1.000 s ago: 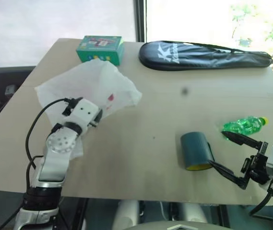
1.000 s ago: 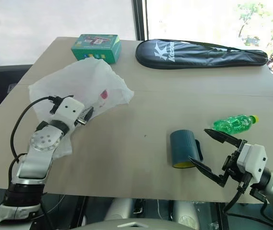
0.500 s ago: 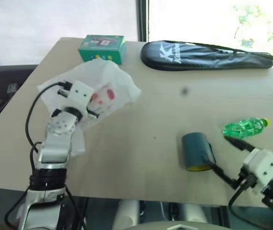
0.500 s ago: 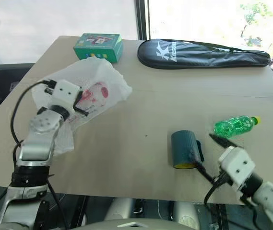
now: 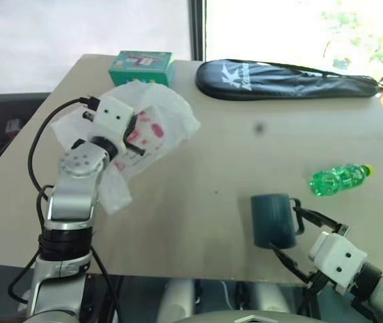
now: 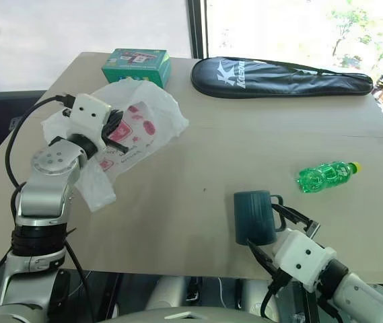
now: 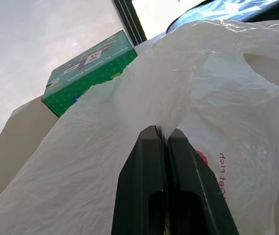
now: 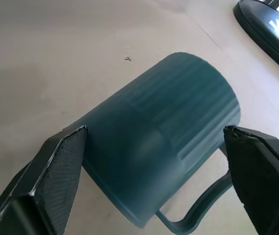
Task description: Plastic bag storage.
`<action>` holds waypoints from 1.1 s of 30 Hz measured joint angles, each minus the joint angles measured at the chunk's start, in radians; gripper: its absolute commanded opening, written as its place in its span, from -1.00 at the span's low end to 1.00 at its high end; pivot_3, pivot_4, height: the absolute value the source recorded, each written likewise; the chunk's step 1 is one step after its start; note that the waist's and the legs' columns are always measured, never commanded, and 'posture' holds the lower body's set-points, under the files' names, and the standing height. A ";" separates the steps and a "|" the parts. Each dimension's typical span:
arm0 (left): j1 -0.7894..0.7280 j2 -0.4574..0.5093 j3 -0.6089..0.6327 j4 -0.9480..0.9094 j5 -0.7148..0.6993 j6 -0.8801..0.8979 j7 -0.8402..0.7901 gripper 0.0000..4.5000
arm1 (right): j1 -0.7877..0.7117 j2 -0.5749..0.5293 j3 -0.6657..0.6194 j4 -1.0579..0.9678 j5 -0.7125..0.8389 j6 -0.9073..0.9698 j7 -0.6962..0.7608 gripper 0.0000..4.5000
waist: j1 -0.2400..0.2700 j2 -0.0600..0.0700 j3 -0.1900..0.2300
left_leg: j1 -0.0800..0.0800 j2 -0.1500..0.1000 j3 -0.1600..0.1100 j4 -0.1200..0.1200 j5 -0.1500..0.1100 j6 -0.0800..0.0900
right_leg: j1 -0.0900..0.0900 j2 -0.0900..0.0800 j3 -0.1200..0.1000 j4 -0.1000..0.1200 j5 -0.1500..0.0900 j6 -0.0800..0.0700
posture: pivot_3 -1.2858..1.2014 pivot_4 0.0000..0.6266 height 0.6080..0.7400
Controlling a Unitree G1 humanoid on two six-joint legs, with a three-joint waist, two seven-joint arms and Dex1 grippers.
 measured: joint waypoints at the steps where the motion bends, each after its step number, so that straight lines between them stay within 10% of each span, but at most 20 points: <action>1: 0.000 -0.001 0.000 -0.007 -0.001 0.006 0.000 -0.96 | 0.002 -0.001 -0.013 -0.001 0.009 0.003 0.004 1.00 | 0.000 0.000 0.000 | 0.000 0.000 0.000 0.000 0.000 0.000 | 0.000 0.000 0.000 0.000 0.000 0.000 | 0.03 -0.52 1.00; 18: -0.019 0.004 -0.012 -0.058 -0.068 0.090 -0.031 -0.96 | -0.119 -0.015 -0.038 0.073 -0.016 0.081 0.001 1.00 | 0.000 -0.001 0.001 | -0.001 0.000 -0.001 0.000 0.000 0.000 | 0.000 0.001 0.000 0.000 0.000 0.000 | 0.03 -0.52 1.00; 28: -0.033 0.015 0.008 -0.086 -0.098 0.122 -0.029 -1.00 | -0.361 0.023 0.128 0.240 -0.073 0.088 -0.027 -0.86 | -0.001 -0.001 0.003 | -0.001 0.000 0.000 0.000 0.000 0.000 | 0.000 0.001 0.000 0.000 0.000 0.000 | 0.03 -0.52 1.00; 33: -0.045 0.003 0.046 -0.096 -0.149 0.177 -0.029 -1.00 | -0.535 0.083 0.136 0.266 0.105 0.220 0.024 -0.98 | -0.003 -0.003 0.004 | -0.001 0.000 -0.001 0.001 0.000 0.000 | 0.000 0.002 0.000 0.001 0.000 -0.001 | 0.03 -0.52 1.00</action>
